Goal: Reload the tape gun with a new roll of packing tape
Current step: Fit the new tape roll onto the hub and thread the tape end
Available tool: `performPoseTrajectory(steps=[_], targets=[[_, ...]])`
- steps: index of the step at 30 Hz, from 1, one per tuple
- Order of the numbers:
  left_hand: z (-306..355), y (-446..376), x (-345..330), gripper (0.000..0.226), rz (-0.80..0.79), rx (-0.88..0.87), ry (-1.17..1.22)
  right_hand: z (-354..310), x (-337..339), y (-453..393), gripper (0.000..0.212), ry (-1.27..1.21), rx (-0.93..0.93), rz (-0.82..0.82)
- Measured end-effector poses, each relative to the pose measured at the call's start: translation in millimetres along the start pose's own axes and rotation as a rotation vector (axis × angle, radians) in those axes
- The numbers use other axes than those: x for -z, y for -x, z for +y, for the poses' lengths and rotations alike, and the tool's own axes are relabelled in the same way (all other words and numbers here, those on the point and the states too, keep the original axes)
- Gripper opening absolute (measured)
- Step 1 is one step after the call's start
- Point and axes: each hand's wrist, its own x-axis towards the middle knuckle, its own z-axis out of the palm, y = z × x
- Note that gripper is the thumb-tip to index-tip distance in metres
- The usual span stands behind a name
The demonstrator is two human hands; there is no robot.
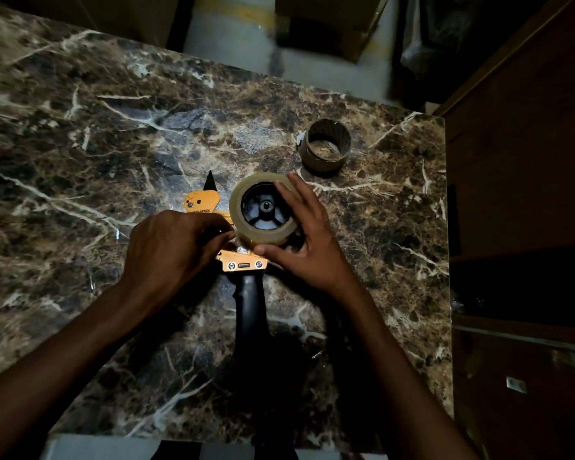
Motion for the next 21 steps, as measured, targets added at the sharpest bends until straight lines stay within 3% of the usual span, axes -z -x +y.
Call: performPoseTrajectory(steps=[5,11,16,21], targets=[[-5,16,-4,0.040,0.066,0.029,0.054,-5,-4,6,0.113,-0.022,-0.025,-0.034],[-11,19,-2,0.030,0.067,0.023,0.098,-11,-9,3,0.134,-0.010,-0.079,-0.079],[-24,24,-3,0.034,0.037,0.014,0.215,-8,-11,1,0.133,-0.009,-0.089,-0.080],[-38,34,-5,0.032,0.057,-0.107,0.314,-11,-9,1,0.131,0.029,-0.087,-0.097]])
